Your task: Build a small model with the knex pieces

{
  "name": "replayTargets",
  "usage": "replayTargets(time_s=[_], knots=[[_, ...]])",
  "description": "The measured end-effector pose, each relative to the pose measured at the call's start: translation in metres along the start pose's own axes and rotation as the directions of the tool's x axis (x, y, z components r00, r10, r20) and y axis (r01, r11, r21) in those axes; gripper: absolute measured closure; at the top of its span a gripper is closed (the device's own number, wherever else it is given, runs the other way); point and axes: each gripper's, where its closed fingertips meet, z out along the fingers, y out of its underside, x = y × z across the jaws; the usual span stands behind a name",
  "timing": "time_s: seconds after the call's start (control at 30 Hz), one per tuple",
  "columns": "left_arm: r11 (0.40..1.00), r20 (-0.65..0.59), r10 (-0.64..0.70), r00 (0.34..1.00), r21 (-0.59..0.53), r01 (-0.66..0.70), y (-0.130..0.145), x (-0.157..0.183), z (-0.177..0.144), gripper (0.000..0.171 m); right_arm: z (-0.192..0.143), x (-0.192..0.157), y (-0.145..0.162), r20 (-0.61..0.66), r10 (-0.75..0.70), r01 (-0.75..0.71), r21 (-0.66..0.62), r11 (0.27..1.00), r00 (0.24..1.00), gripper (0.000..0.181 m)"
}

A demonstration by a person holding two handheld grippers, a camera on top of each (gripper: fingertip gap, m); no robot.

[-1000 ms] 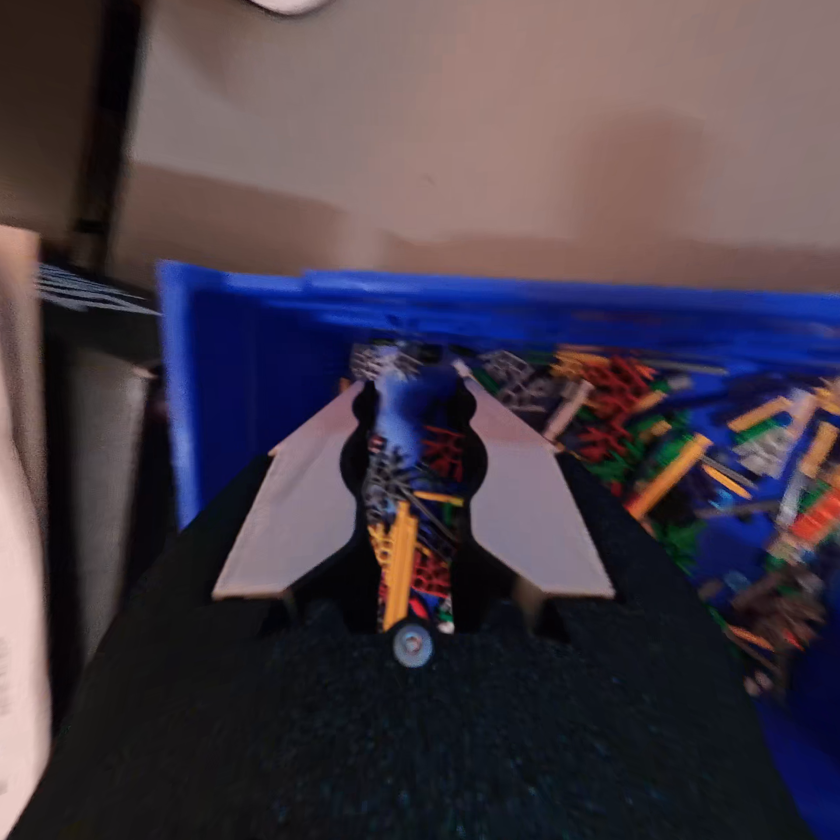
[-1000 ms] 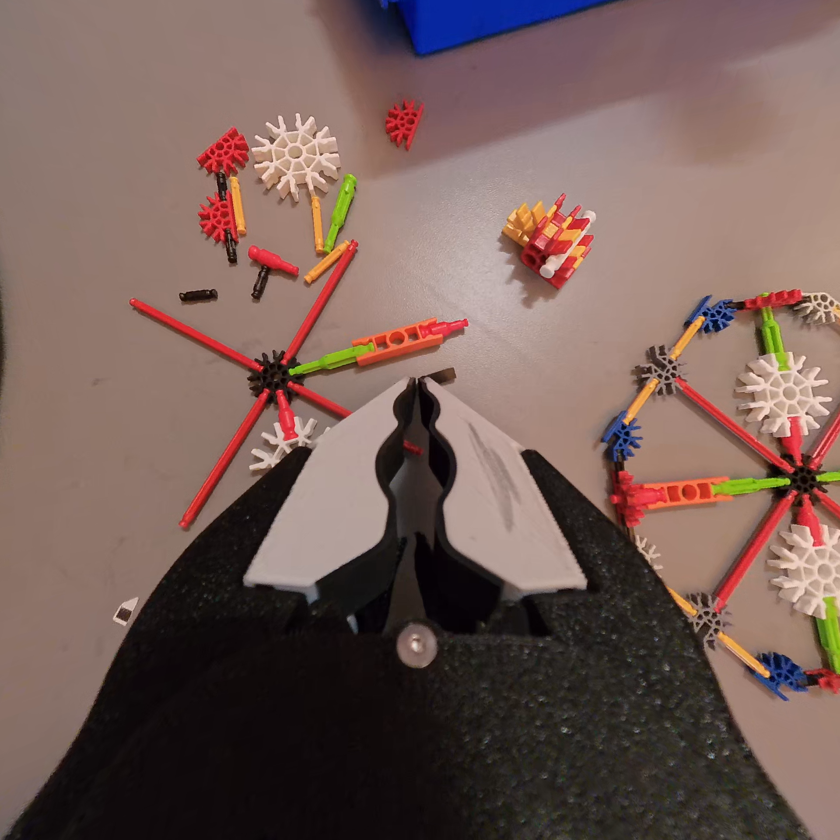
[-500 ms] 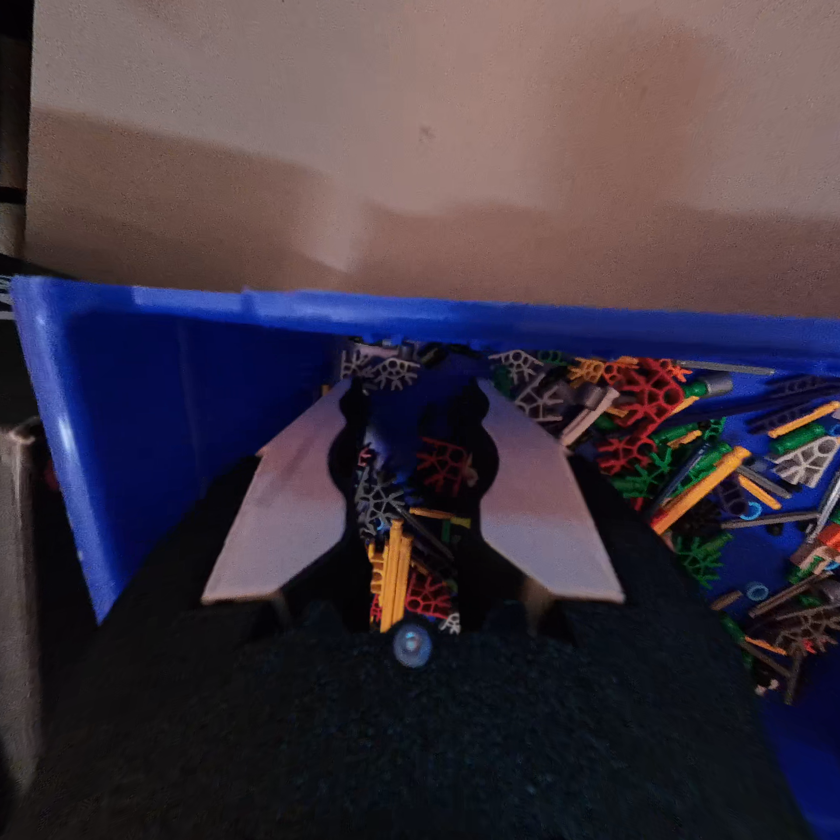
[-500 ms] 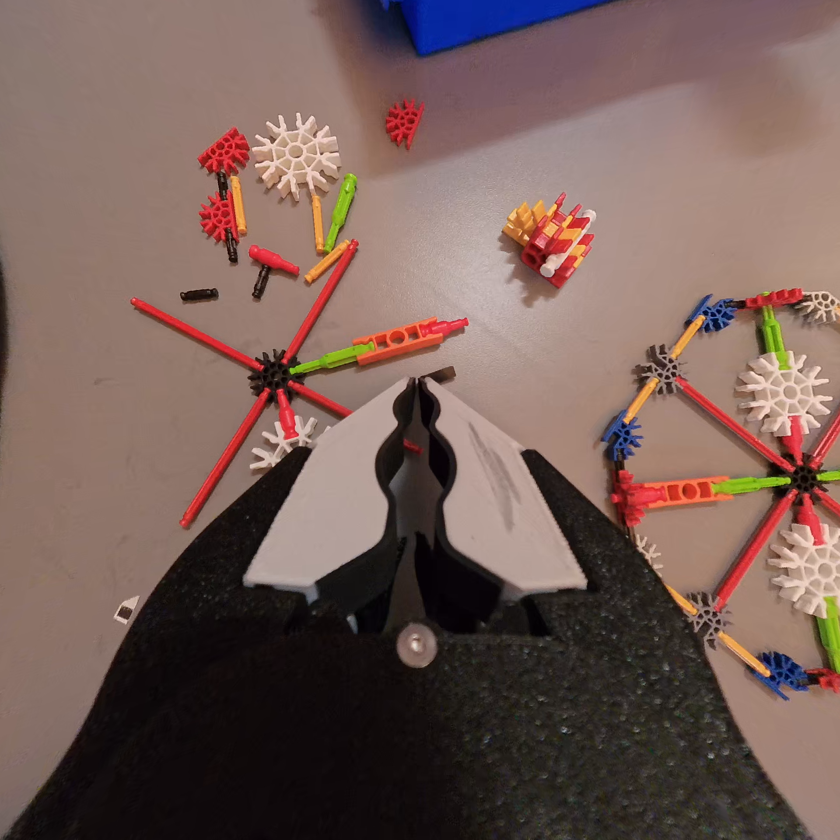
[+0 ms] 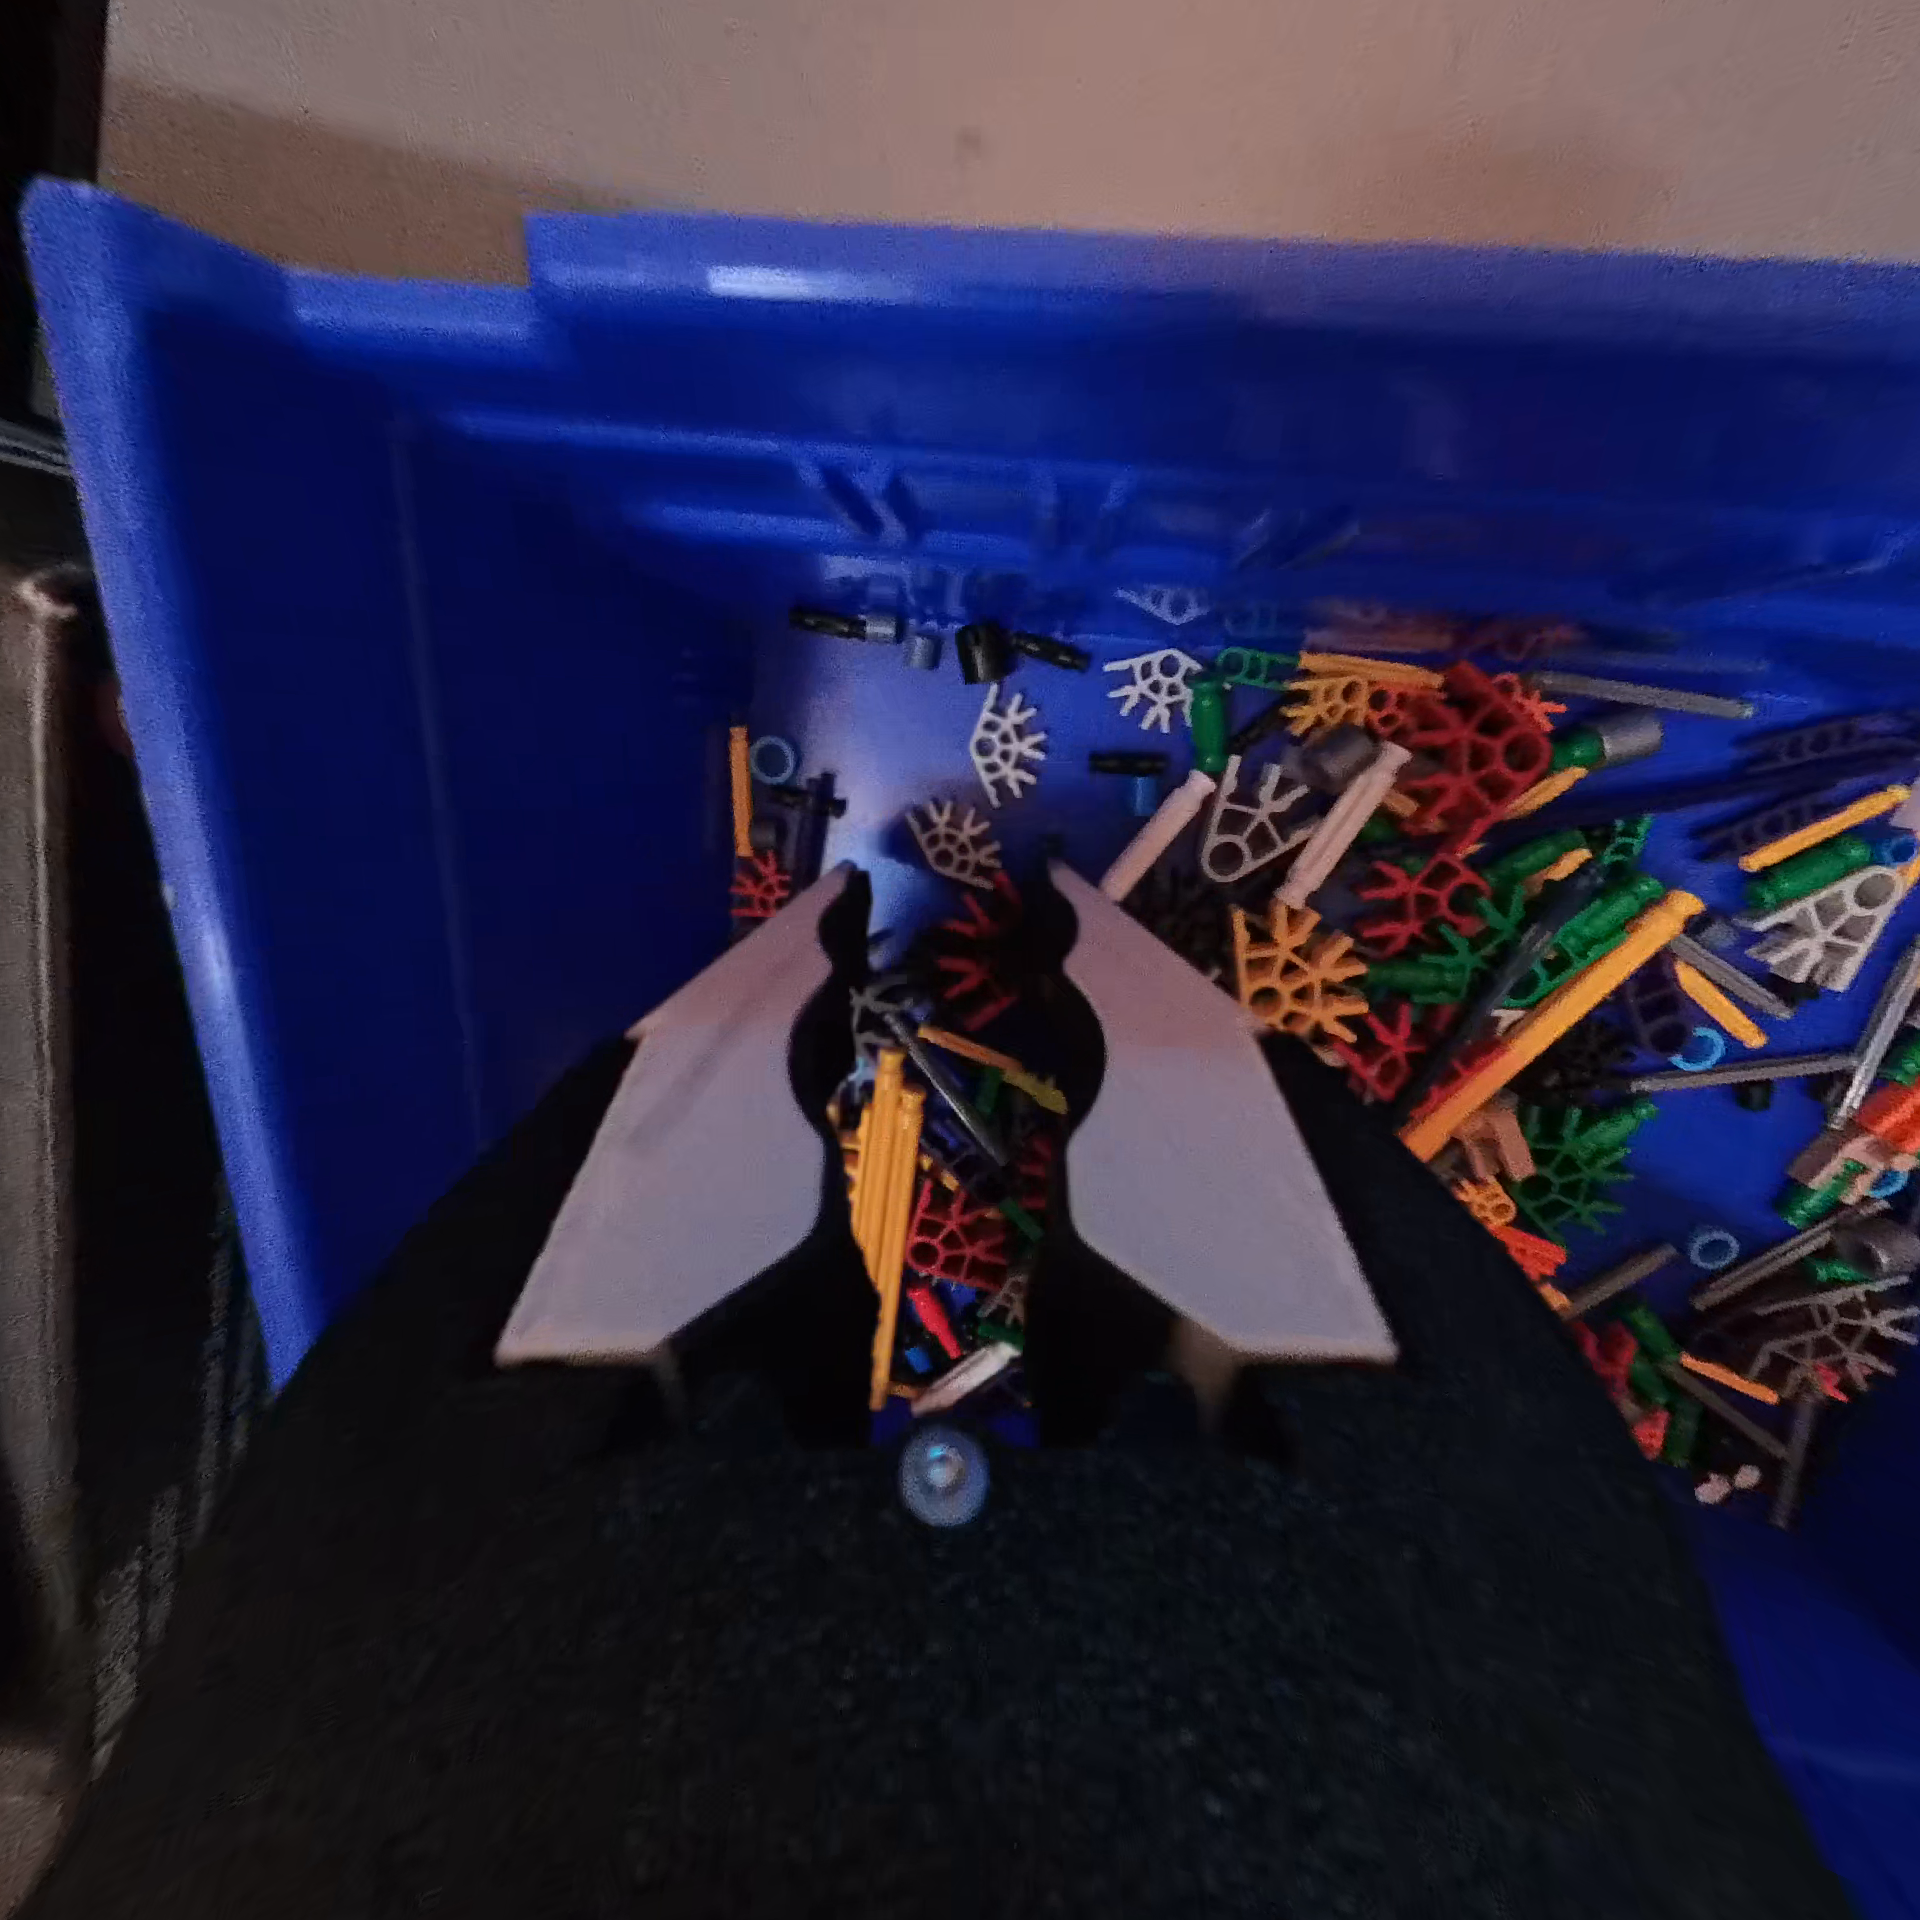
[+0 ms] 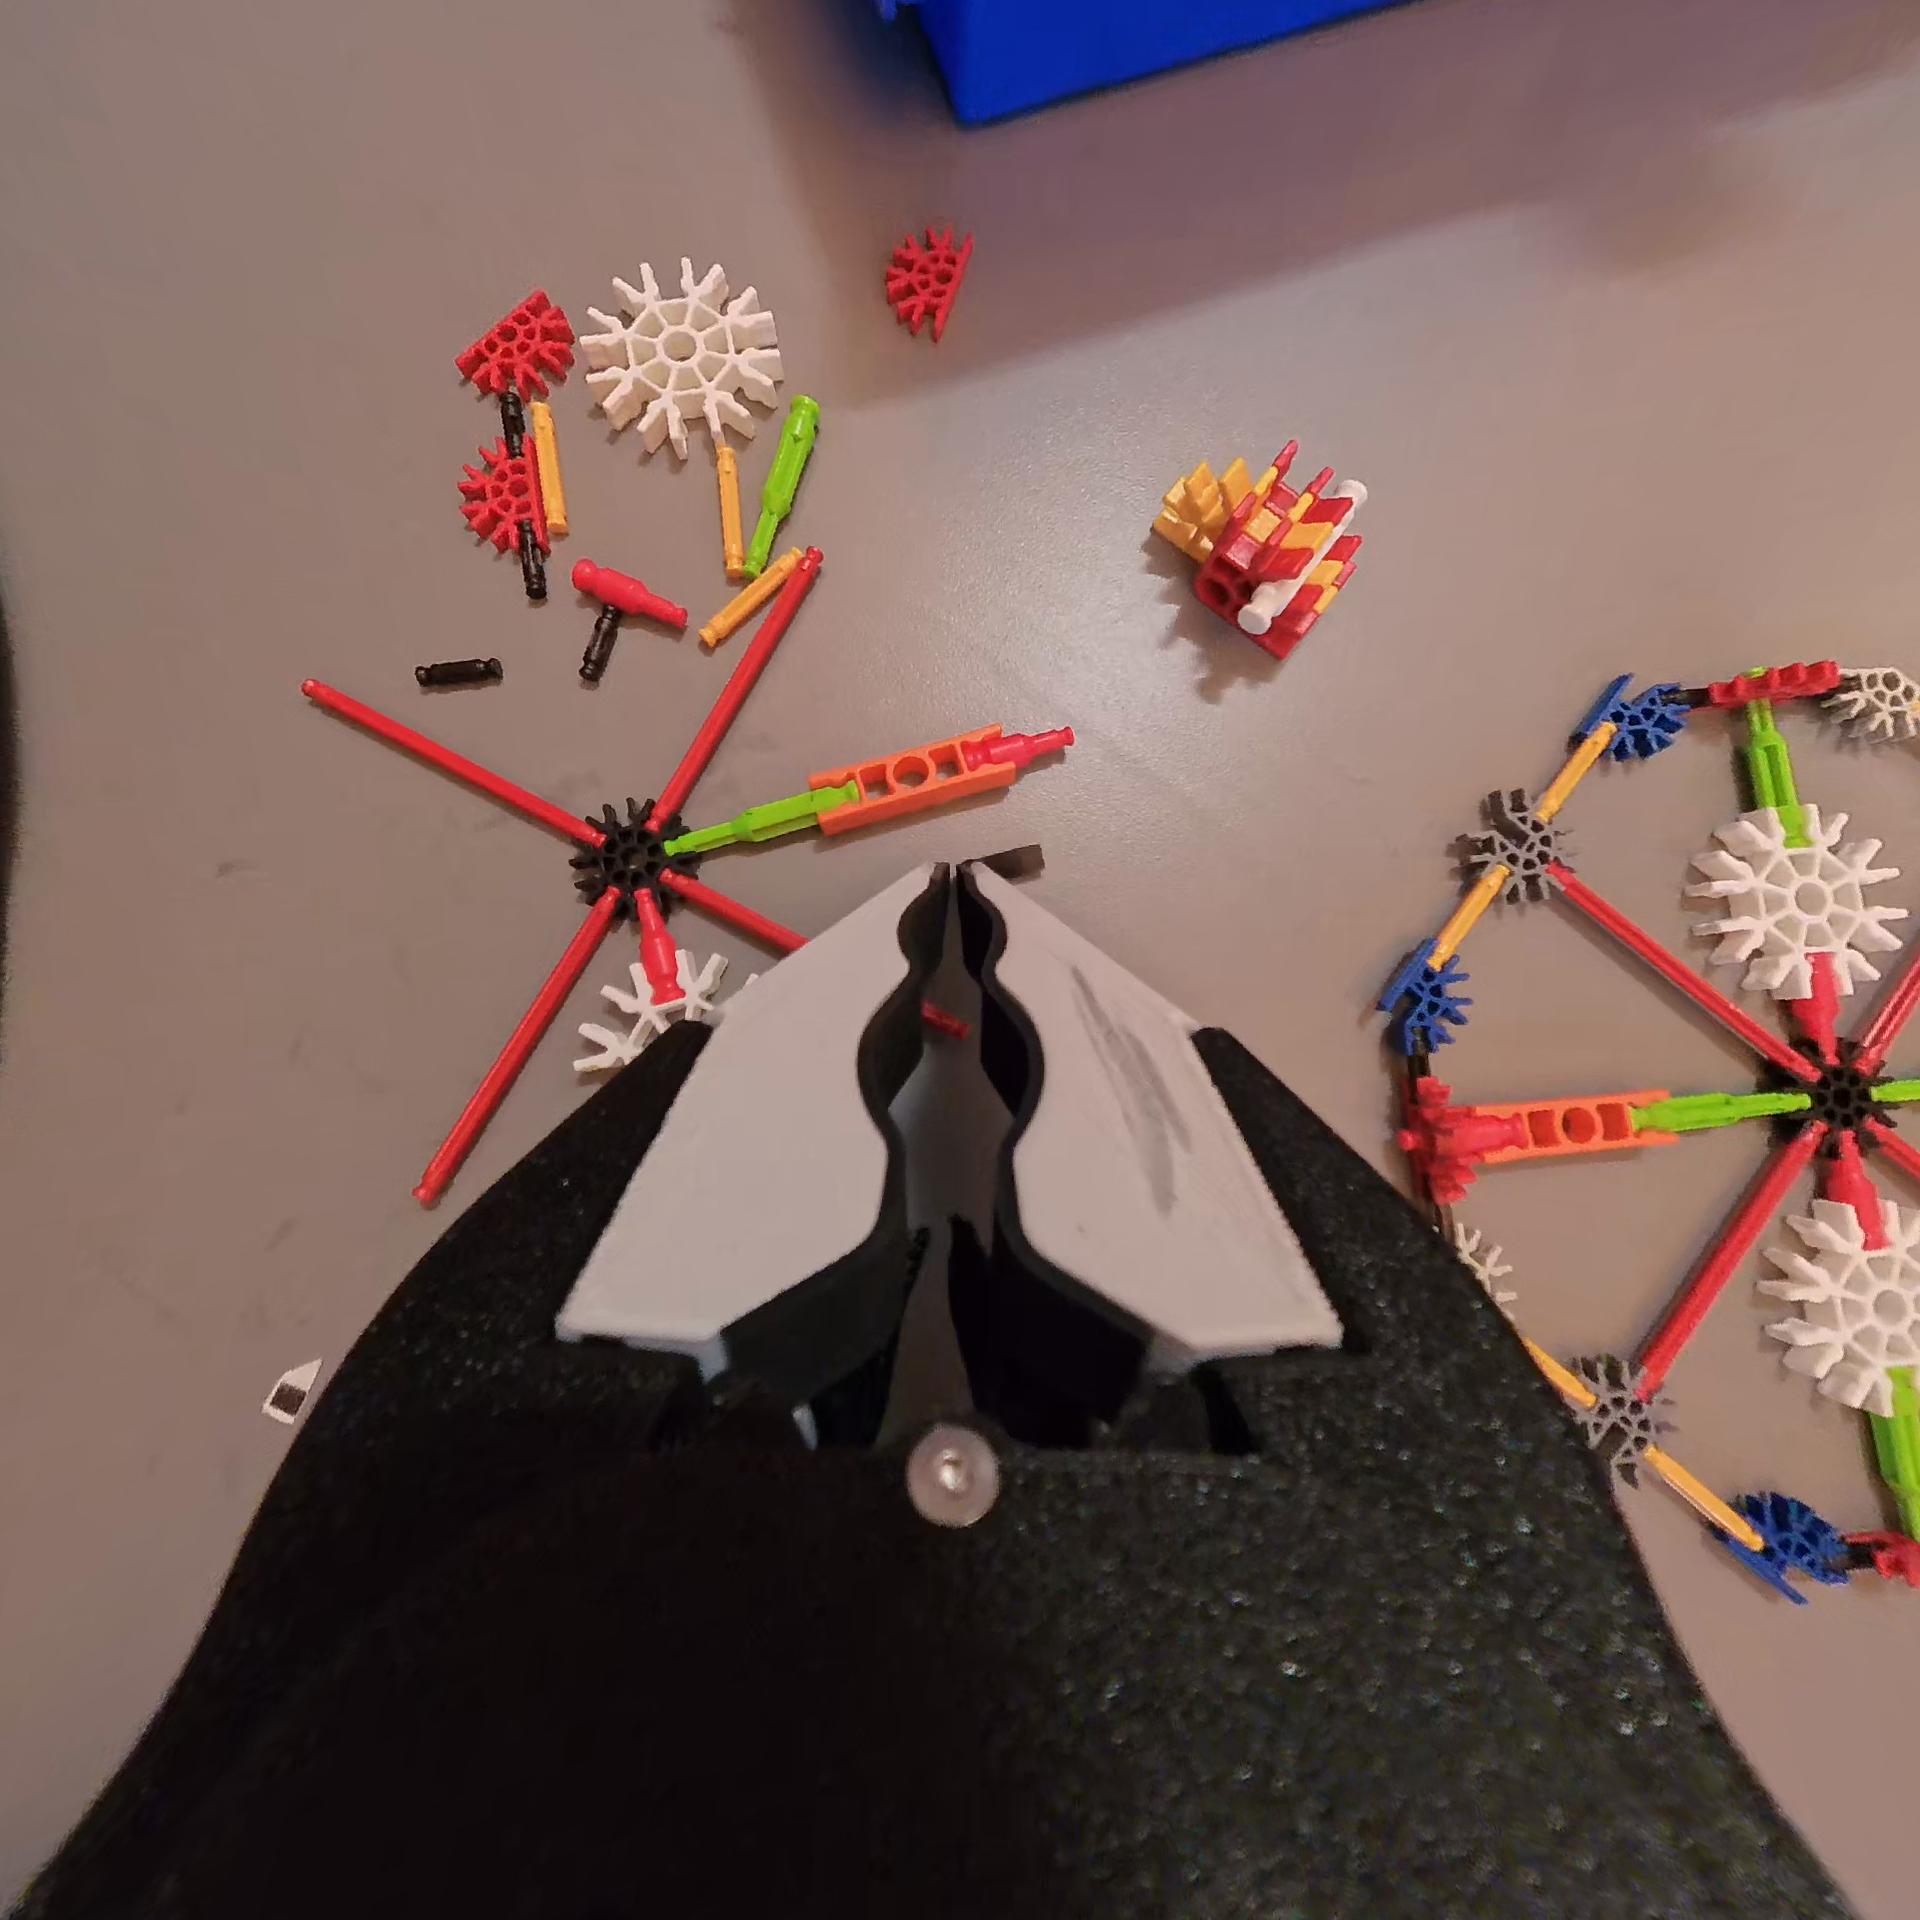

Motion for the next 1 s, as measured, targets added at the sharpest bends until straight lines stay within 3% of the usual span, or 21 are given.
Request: replayTargets(time_s=[0.3,0.4,0.63,0.83,1.0], knots=[[0.995,-0.06,-0.062,0.996,-0.076,0.058,-0.001,0.006,0.012,0.141,-0.001,0.0,0.0,-0.006,-0.004,0.004,-0.004,1.0,1.0,0.18],[0.995,-0.035,-0.07,0.997,-0.07,0.067,-0.002,0.001,0.013,0.157,-0.001,0.0,0.0,-0.009,-0.007,0.007,-0.006,1.0,1.0,0.18],[0.998,0.0,-0.057,0.998,-0.029,0.057,-0.003,0.0,0.01,0.158,-0.001,0.0,0.0,-0.011,-0.01,0.01,-0.008,1.0,1.0,0.18],[0.994,0.037,-0.053,0.998,0.1,0.049,-0.02,0.004,-0.024,0.158,-0.001,0.0,0.0,-0.012,-0.011,0.011,-0.009,1.0,1.0,0.18],[0.975,0.017,0.041,0.999,0.218,-0.044,-0.047,0.052,-0.077,0.158,-0.001,0.0,0.0,-0.012,-0.014,0.013,-0.009,1.0,1.0,0.18]])
